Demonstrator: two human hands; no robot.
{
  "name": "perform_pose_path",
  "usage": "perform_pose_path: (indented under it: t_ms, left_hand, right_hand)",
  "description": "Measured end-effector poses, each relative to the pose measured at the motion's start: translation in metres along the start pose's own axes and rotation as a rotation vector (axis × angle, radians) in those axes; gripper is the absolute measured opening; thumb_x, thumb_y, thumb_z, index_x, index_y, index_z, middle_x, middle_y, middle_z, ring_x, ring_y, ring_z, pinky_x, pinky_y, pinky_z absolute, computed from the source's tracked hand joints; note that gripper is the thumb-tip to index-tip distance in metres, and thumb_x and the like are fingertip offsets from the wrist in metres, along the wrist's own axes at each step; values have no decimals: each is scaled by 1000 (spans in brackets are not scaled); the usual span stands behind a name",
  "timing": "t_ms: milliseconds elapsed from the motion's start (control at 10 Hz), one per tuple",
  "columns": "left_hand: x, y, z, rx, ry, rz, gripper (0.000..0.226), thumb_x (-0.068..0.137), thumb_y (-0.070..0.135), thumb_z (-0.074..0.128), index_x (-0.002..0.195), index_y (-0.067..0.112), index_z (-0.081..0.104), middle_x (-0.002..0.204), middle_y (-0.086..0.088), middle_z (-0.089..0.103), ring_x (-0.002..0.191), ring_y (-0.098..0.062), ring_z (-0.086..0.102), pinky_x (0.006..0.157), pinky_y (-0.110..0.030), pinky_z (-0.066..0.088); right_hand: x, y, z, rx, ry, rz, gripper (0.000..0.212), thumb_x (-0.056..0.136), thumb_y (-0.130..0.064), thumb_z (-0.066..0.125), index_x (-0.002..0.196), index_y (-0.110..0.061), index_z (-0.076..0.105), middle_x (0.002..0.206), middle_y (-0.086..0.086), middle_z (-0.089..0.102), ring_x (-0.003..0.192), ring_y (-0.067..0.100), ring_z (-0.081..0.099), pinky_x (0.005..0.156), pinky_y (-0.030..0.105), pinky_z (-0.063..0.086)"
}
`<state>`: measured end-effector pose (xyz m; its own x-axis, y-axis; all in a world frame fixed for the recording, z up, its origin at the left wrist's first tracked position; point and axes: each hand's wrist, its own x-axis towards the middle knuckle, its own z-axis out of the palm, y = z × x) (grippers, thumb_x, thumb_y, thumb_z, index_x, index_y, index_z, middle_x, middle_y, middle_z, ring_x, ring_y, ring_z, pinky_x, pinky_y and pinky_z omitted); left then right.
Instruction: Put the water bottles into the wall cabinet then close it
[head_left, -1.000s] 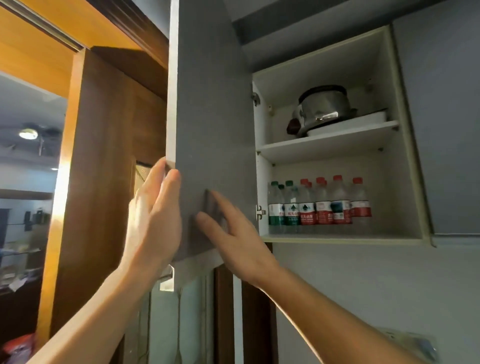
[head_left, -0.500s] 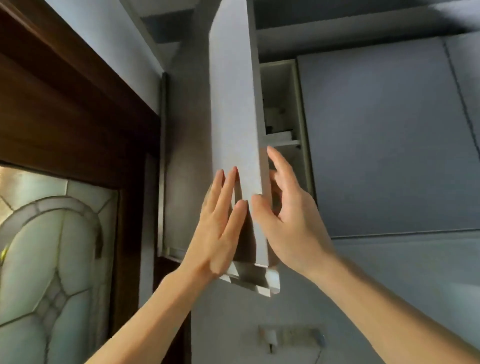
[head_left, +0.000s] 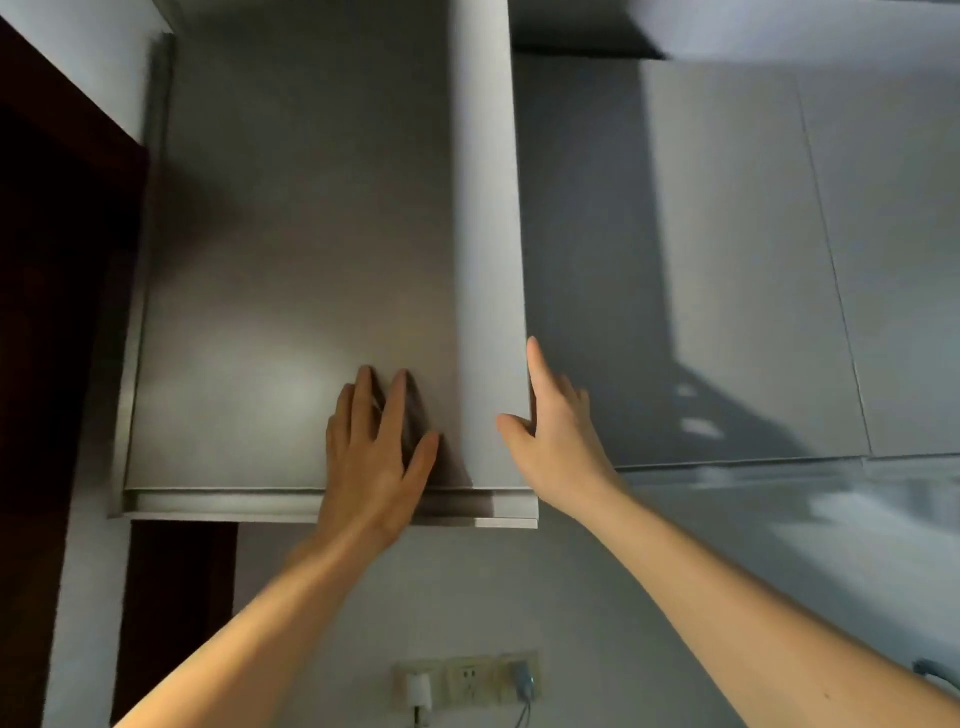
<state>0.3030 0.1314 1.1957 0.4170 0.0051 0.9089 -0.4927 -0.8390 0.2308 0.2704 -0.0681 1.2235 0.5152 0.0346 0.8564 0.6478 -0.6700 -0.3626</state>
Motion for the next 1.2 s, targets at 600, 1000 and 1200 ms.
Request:
perform_pose_path:
  t_ms: [600, 1000, 1200]
  left_hand:
    - [29, -37, 80, 281, -86, -161, 71, 104, 54, 32, 163, 26, 5, 170, -2, -16, 156, -30, -14, 124, -58, 4]
    - [29, -28, 80, -23, 120, -168, 50, 102, 39, 53, 145, 15, 48, 162, -11, 26, 150, -34, 19, 122, -55, 16]
    - [-10, -33, 52, -542, 59, -139, 22, 102, 35, 58, 122, 28, 62, 127, 11, 60, 117, -3, 57, 95, -19, 44]
  right_hand:
    - [50, 126, 75, -602, 8, -156, 85, 104, -47, 41, 162, -3, -2, 169, 13, -20, 155, 32, -22, 125, 53, -10]
    - [47, 130, 75, -559, 20, -202, 80, 101, -39, 53, 162, -6, 14, 171, 15, -4, 158, 33, -9, 127, 54, -2]
    - [-19, 123, 57, -234, -57, -54, 46, 90, -9, 67, 135, -5, 62, 136, 8, 57, 133, 28, 50, 115, 31, 35]
